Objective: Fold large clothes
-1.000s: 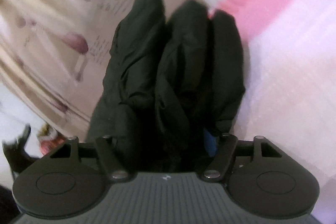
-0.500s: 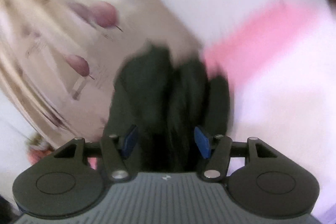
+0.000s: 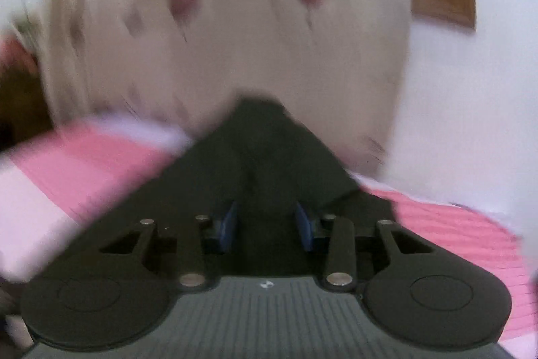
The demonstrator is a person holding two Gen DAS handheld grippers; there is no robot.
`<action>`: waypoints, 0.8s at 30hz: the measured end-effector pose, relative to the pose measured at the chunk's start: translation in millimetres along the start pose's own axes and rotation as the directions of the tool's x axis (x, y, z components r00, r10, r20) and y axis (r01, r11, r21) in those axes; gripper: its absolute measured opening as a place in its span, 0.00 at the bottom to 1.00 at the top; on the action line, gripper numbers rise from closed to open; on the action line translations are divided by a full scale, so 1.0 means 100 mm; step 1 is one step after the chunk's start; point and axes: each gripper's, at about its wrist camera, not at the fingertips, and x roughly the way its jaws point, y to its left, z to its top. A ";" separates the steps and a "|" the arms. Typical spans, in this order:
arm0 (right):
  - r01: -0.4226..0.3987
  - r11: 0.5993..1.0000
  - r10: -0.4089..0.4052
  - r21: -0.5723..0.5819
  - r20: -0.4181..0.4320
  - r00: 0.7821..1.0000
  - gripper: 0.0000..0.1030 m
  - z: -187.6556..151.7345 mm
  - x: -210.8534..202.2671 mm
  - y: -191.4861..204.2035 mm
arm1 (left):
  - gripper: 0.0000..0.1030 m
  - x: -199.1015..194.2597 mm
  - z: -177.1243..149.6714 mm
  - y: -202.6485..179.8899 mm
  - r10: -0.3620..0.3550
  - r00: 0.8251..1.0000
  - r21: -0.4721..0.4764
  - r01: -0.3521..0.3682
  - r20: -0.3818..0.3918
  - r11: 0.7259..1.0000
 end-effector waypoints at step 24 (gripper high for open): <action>-0.056 0.984 0.055 0.168 0.008 0.998 0.33 -0.77 0.50 -0.51 | 1.00 0.10 -0.06 -0.05 -0.007 1.000 0.047 0.007 0.007 0.999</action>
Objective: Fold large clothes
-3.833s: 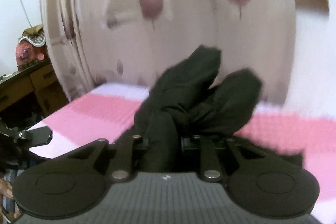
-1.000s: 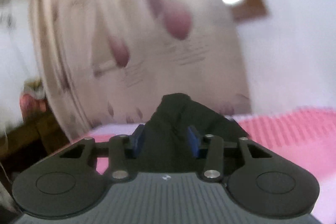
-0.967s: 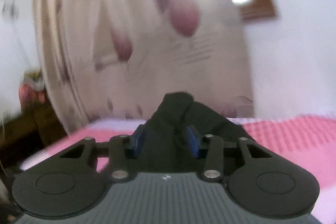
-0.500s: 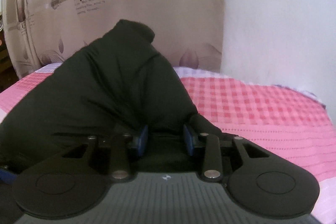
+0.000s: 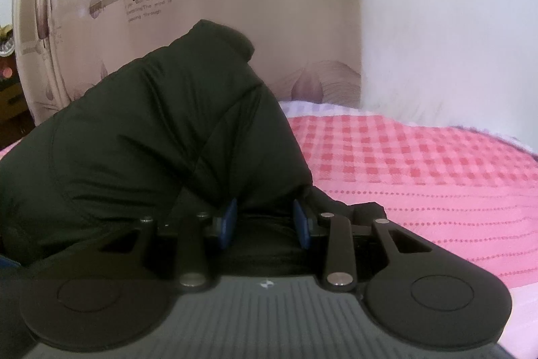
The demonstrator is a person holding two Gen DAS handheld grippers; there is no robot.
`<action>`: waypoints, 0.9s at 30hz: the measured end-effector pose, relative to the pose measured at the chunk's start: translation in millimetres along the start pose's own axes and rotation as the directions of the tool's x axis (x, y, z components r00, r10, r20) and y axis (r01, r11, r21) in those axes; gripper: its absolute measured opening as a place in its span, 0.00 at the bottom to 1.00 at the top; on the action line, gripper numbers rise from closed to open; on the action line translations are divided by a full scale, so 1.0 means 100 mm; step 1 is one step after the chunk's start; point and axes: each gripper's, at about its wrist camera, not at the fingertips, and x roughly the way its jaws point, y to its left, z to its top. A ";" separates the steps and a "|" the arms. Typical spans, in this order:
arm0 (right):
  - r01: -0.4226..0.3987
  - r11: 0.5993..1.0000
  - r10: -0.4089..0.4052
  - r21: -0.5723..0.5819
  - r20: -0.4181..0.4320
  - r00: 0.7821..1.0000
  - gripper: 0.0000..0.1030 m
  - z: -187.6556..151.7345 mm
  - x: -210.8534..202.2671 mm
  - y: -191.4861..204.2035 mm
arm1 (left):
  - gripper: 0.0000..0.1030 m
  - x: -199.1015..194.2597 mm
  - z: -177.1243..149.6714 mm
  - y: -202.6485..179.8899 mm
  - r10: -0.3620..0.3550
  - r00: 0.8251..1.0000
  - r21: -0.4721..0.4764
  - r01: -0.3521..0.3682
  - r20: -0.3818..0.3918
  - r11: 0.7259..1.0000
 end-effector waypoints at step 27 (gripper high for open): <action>-0.005 1.000 0.004 0.030 0.027 1.000 0.34 -0.04 -0.04 -0.03 | 0.48 0.40 0.01 0.17 -0.129 0.985 -0.104 0.117 -0.117 0.988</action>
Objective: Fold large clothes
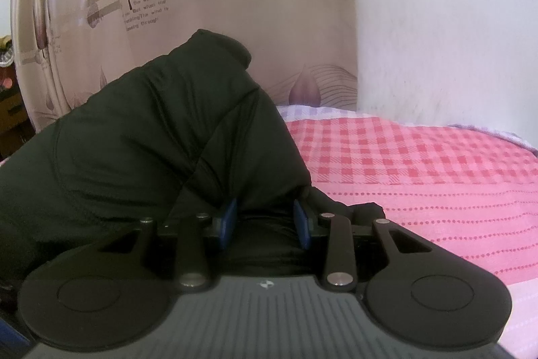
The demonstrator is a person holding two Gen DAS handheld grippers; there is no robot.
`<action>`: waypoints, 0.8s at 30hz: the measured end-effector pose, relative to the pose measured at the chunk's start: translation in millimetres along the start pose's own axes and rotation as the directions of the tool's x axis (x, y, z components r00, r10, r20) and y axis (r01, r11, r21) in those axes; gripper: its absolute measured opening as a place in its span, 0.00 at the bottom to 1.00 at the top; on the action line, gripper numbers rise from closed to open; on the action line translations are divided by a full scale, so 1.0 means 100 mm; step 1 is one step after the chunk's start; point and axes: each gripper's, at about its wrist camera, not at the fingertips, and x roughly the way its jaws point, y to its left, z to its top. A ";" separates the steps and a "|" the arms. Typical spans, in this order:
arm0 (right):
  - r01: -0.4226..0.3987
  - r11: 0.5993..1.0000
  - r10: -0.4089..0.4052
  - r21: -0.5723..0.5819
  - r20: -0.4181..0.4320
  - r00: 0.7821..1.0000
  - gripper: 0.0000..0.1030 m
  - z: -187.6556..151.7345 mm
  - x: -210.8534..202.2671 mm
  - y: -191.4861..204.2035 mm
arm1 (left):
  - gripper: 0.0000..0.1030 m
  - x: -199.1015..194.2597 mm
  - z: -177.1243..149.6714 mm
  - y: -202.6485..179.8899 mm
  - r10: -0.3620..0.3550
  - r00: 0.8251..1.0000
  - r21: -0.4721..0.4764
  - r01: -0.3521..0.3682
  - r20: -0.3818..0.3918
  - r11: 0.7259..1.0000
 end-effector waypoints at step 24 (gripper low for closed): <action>-0.206 0.926 0.170 -0.316 -0.138 0.976 0.34 1.41 0.58 1.14 | 0.29 -0.04 -0.03 0.11 0.049 0.999 -0.038 -0.049 -0.001 0.998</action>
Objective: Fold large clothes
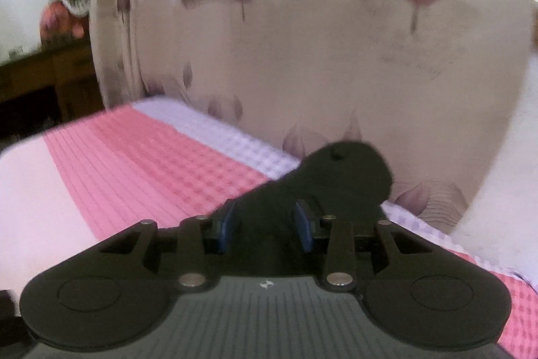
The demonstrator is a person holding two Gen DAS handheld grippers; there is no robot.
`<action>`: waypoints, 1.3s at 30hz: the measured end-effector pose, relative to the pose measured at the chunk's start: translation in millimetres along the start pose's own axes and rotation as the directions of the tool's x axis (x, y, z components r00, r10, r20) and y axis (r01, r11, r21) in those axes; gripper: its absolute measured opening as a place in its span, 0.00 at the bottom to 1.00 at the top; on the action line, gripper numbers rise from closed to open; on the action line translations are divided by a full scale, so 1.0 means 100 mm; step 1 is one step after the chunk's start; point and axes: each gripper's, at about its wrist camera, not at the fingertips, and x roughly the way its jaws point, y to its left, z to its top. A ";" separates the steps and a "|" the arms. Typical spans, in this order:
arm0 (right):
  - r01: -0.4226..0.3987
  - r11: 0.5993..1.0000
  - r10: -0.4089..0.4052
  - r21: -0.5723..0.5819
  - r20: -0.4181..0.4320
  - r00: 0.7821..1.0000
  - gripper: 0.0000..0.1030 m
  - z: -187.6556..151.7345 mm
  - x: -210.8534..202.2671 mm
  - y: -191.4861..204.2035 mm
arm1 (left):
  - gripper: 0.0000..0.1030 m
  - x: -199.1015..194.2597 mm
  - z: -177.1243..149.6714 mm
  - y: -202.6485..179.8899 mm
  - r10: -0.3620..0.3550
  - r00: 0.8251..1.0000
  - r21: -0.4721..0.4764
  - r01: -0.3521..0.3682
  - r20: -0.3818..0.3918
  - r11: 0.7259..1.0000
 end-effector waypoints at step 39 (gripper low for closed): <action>0.124 0.978 -0.129 0.168 0.015 0.992 0.61 -0.81 -0.84 -0.39 | 0.27 -0.04 0.00 0.05 -0.002 1.000 -0.018 0.002 0.015 1.000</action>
